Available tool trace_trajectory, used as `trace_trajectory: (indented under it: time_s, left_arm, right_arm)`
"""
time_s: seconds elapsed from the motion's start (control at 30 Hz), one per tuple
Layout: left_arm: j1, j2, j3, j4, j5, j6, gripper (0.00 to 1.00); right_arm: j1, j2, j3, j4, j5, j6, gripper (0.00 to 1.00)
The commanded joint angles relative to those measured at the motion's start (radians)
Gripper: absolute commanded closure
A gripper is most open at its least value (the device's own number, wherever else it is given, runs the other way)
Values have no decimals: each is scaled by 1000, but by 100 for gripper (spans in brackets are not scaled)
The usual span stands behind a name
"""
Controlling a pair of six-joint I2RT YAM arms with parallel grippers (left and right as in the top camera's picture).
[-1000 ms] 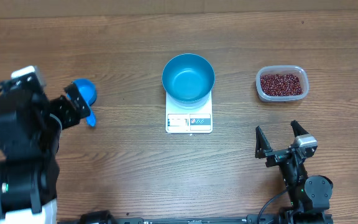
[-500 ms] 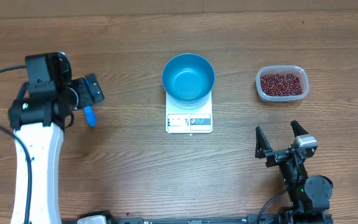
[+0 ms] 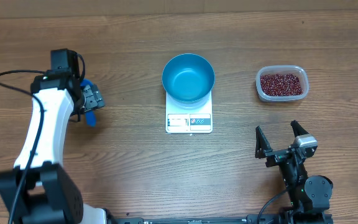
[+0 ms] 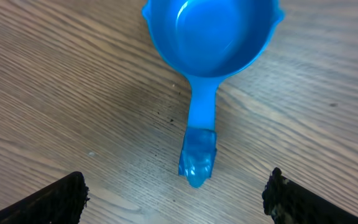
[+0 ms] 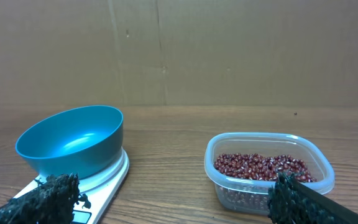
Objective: Scoop item into bowl and weigh 150g on scale
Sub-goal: 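Move the left gripper over the blue scoop handle, then lower the left gripper and close it on the blue scoop handle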
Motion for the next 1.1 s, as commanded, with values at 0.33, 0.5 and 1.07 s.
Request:
trace_trajectory:
  time_s: [0.33,0.5,1.07]
  left_arm:
    - [7,174,14,90,63,-22,1]
    - [7,212,14,116,100,-27,0]
    - [14,229,14,169,84,-27,7]
  right_arm:
    - [-4,-11,-10,4,6,-1,0]
    - [-4,-11,-10,4,6,-1,0]
    - [-4,-11,-10,4,6,-1,0]
